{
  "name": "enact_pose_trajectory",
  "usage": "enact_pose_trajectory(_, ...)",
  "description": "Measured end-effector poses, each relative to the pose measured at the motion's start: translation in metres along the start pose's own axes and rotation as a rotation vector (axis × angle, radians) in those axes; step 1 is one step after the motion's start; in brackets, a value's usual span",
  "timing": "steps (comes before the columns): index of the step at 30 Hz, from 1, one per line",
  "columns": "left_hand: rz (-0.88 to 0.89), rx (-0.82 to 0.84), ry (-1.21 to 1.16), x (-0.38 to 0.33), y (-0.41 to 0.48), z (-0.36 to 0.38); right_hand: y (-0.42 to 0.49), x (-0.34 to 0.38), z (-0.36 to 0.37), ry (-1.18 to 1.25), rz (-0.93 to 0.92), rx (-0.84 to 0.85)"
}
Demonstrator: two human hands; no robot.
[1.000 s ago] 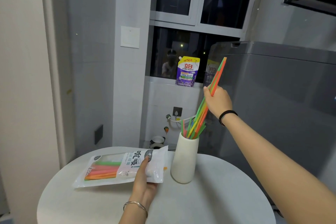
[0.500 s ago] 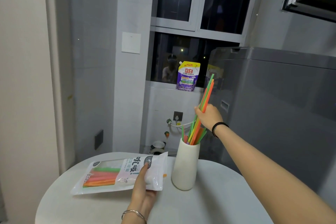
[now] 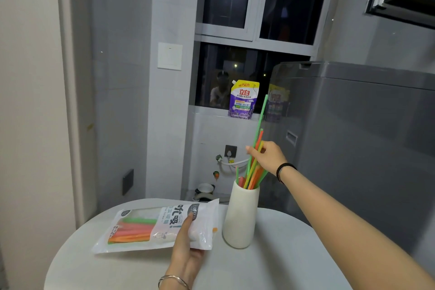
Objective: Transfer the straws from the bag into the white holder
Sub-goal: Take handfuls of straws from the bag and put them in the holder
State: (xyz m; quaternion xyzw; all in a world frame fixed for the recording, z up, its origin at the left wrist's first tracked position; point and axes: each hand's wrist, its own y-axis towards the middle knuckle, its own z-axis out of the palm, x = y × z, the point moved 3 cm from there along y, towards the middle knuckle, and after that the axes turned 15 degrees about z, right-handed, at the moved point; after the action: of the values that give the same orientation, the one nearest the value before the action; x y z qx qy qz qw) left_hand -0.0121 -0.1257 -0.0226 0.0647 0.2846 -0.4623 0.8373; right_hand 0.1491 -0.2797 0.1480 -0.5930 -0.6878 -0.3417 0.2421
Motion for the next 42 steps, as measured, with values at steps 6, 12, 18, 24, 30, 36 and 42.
enact_pose_trajectory(6,-0.005,-0.013,-0.014,0.000,-0.002,0.001,-0.003,0.002,0.002,0.029,-0.026,0.039)
enact_pose_trajectory(12,-0.011,0.000,-0.014,-0.001,-0.002,0.001,-0.004,0.011,-0.007,0.058,-0.091,-0.008)
enact_pose_trajectory(18,-0.023,0.001,0.002,0.000,0.000,-0.001,-0.005,0.001,0.001,-0.075,-0.080,0.048)
enact_pose_trajectory(24,-0.014,0.011,0.009,-0.001,0.000,-0.001,-0.011,0.011,0.003,-0.056,-0.197,-0.018)
enact_pose_trajectory(30,-0.018,0.023,-0.009,0.000,-0.003,0.001,-0.024,-0.012,0.030,-0.541,-0.102,0.184)
enact_pose_trajectory(36,-0.029,0.034,-0.024,0.000,0.000,0.000,-0.055,-0.010,0.022,-0.091,-0.236,-0.216)
enact_pose_trajectory(42,-0.011,0.049,0.026,0.002,0.002,-0.001,-0.129,-0.031,0.062,0.760,0.002,-0.269)
